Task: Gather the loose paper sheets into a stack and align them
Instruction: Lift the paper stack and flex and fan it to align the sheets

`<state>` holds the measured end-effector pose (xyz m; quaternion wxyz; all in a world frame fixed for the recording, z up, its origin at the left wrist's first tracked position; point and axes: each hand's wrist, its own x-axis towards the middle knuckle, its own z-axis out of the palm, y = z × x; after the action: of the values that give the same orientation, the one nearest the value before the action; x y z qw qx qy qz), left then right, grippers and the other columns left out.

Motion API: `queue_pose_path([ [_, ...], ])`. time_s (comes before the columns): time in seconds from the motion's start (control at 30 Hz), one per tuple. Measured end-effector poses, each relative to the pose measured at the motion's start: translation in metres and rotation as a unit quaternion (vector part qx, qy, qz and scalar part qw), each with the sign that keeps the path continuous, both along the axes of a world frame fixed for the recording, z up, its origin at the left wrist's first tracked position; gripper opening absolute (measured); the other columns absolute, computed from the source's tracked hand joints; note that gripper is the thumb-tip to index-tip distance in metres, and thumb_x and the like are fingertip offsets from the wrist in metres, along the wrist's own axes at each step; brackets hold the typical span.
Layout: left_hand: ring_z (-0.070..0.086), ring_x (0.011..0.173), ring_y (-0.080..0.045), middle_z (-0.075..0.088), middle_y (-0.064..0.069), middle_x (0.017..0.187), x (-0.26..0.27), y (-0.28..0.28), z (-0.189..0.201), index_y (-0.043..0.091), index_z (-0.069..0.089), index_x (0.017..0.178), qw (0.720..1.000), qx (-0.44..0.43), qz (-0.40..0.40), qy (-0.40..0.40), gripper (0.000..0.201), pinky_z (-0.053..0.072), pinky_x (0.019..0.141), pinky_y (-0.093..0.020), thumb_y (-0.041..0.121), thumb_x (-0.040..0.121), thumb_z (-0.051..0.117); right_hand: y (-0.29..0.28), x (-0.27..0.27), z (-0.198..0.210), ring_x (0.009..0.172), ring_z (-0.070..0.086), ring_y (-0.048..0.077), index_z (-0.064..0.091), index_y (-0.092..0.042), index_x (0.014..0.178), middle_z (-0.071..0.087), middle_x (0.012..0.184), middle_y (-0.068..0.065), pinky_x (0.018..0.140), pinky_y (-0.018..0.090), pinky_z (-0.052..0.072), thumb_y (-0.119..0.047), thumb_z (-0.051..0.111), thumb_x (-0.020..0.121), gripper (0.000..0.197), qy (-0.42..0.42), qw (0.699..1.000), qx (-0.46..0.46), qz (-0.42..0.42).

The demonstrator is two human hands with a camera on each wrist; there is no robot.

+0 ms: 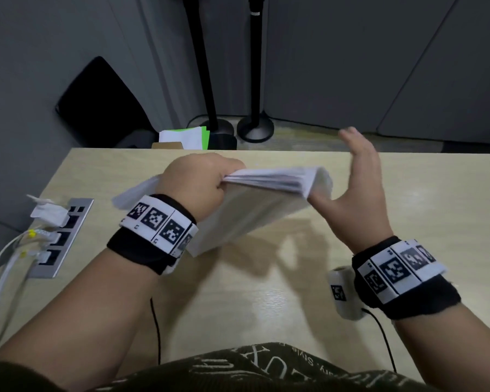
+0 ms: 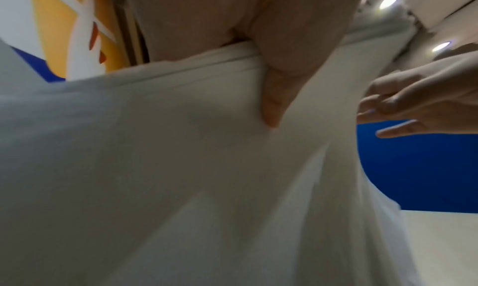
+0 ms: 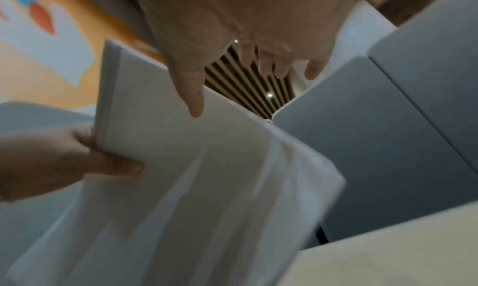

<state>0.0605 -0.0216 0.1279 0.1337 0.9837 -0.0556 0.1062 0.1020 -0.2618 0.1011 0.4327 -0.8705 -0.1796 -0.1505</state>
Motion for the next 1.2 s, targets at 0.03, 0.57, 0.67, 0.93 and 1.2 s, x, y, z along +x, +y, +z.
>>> queue_pose_path([
  [0.03,0.060,0.082,-0.026,0.067,0.002,0.085,0.001,-0.003,0.000,0.035,0.065,0.097,0.999,0.027,-0.021,0.008,0.041,0.049,0.065,-0.037,0.007,0.074,0.047,0.002,-0.001,0.002,0.139,0.031,0.011,0.038,-0.022,0.141,0.038,0.149,-0.003,0.115,0.036,0.028,-0.029,0.069,0.075,0.073,0.006,0.999,-0.035,0.036],
  [0.57,0.059,0.069,-0.021,0.064,0.003,0.067,-0.006,0.063,-0.037,0.023,0.065,0.072,0.940,-0.212,0.263,0.046,0.010,0.042,0.062,-0.028,0.026,0.069,0.074,-0.016,0.006,-0.034,0.077,0.054,0.017,0.064,-0.029,0.069,0.060,0.073,-0.007,0.074,0.034,0.047,-0.021,0.064,0.088,0.021,0.213,0.952,0.204,-0.078],
  [0.67,0.063,0.073,-0.013,0.071,0.009,0.074,-0.005,0.055,-0.044,0.029,0.070,0.075,0.864,-0.447,0.231,-0.019,0.016,0.049,0.072,-0.030,0.028,0.061,0.079,-0.013,0.003,-0.034,0.076,0.056,0.016,0.063,-0.029,0.071,0.061,0.074,-0.010,0.075,0.034,0.047,-0.022,0.064,0.088,0.018,0.205,0.940,0.245,-0.116],
  [0.93,0.064,0.088,-0.013,0.068,0.009,0.089,0.003,0.024,-0.042,0.033,0.066,0.089,0.817,-0.557,0.125,-0.082,0.025,0.051,0.081,-0.031,0.036,0.066,0.074,-0.006,0.000,-0.026,0.069,0.062,-0.001,0.066,-0.027,0.079,0.067,0.078,-0.012,0.068,0.023,0.053,-0.019,0.065,0.088,0.012,0.170,0.931,0.309,-0.096],
  [1.2,0.066,0.098,-0.025,0.068,0.003,0.092,-0.011,0.028,-0.093,0.026,0.065,0.090,0.798,-0.544,0.253,0.051,0.027,0.052,0.091,-0.041,0.013,0.072,0.079,-0.022,0.004,-0.072,0.081,0.059,0.011,0.064,-0.017,0.108,0.067,0.093,-0.003,0.071,0.027,0.049,-0.014,0.064,0.077,0.031,0.245,0.959,0.107,-0.090],
])
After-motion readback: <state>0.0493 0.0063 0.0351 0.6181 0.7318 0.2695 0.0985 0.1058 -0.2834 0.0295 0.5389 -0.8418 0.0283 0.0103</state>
